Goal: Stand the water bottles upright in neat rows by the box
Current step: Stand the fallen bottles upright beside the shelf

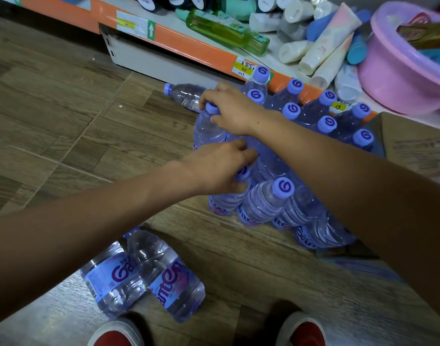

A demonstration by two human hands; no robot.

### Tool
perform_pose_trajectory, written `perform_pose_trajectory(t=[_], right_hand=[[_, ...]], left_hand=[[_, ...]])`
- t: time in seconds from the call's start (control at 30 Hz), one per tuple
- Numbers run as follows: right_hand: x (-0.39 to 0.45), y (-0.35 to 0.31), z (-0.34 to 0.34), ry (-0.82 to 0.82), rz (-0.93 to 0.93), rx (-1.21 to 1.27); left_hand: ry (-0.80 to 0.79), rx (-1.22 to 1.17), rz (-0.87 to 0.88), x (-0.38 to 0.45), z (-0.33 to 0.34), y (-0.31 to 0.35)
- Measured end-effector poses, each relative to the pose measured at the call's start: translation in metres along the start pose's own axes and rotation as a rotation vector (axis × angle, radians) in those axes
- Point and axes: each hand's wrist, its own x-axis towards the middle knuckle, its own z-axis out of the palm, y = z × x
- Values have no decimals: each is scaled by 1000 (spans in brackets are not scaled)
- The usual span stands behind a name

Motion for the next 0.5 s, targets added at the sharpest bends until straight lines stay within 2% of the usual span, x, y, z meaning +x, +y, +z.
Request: perform_pose_trajectory(t=[0.1, 0.27, 0.37, 0.5], right_hand=[[1, 1, 0, -3, 5, 11], [0, 0, -1, -28, 5, 22], [-2, -1, -2, -29, 0, 13], [-2, -2, -4, -35, -16, -1]], left_hand=[[-4, 234, 123, 1, 5, 14], [-117, 67, 195, 19, 4, 42], [-121, 24, 206, 27, 3, 48], [-72, 142, 197, 28, 5, 51]])
